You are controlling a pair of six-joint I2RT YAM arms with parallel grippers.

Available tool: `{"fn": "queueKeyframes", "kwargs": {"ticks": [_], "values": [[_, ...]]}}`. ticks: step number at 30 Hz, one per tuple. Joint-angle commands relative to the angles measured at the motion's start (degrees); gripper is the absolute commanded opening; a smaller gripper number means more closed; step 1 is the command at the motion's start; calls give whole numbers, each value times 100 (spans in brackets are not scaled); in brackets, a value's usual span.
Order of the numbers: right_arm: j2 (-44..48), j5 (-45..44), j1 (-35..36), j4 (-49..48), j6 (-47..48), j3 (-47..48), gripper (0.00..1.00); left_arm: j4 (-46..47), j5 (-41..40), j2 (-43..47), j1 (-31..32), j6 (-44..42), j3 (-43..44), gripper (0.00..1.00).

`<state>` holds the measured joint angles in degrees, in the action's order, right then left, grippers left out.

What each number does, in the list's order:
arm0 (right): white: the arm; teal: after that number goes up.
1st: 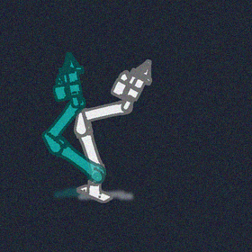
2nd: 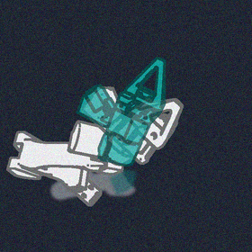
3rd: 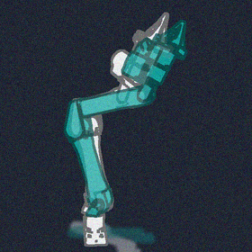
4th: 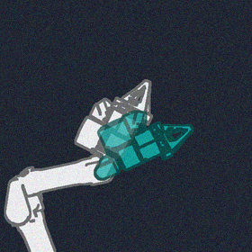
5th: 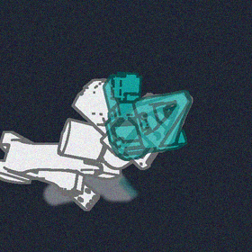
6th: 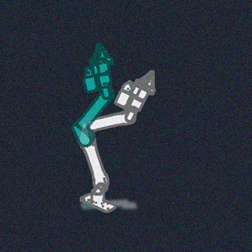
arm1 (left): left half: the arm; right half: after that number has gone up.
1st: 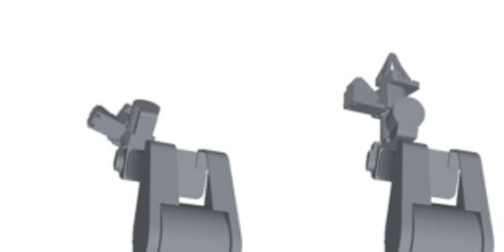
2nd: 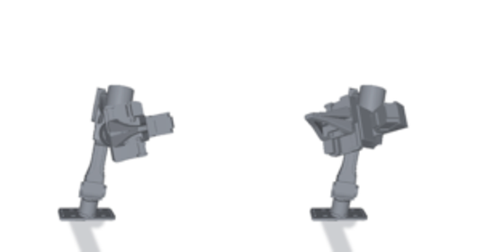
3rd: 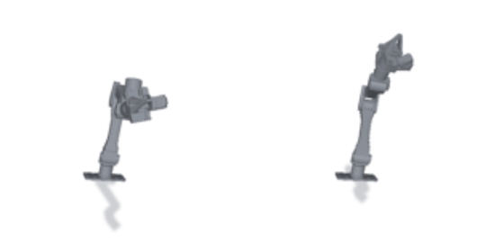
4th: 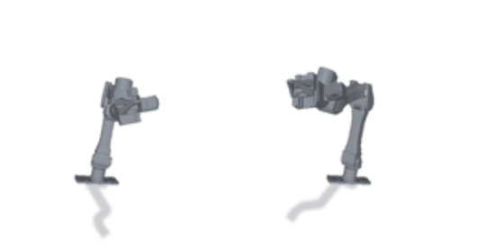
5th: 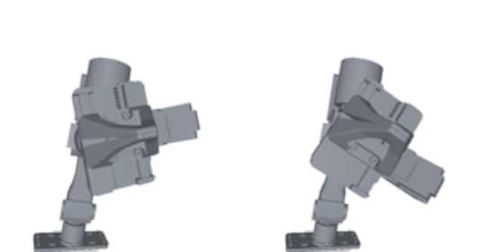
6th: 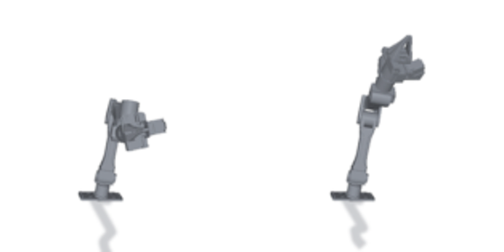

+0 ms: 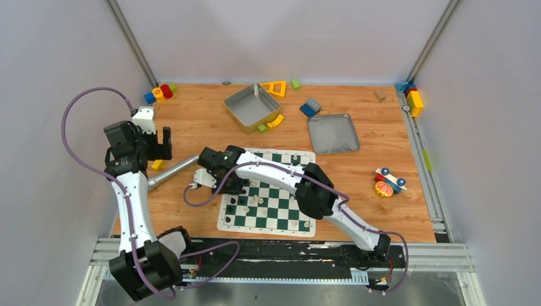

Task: Set up the chess pieces on the board
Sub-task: Place the chess piece on the chessboard, then pick up the chess piece from the chessboard.

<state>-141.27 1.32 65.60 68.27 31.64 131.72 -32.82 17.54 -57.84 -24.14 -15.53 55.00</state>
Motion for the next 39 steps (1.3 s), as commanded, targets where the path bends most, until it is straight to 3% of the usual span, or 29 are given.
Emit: {"fn": "queueKeyframes", "kwargs": {"ticks": [1,12,17,27,32,39], "values": [[14,-125,40,-151,14,268,33,104,70,133,-88,40,-33,100],[757,-98,-136,-323,-355,-47,42,100,293,123,-90,-24,-34,100],[1777,138,-550,-567,-570,-1113,47,13,1070,231,-91,-278,-46,100],[3782,1475,-1987,-2003,-656,-4260,48,-472,3263,698,-83,-1262,-297,100],[3950,1758,-2306,-2518,-589,-5036,48,-531,3687,704,-71,-1321,-347,100],[3642,2028,-2333,-3048,-431,-5420,47,-375,3895,688,-60,-1203,-453,99]]}}
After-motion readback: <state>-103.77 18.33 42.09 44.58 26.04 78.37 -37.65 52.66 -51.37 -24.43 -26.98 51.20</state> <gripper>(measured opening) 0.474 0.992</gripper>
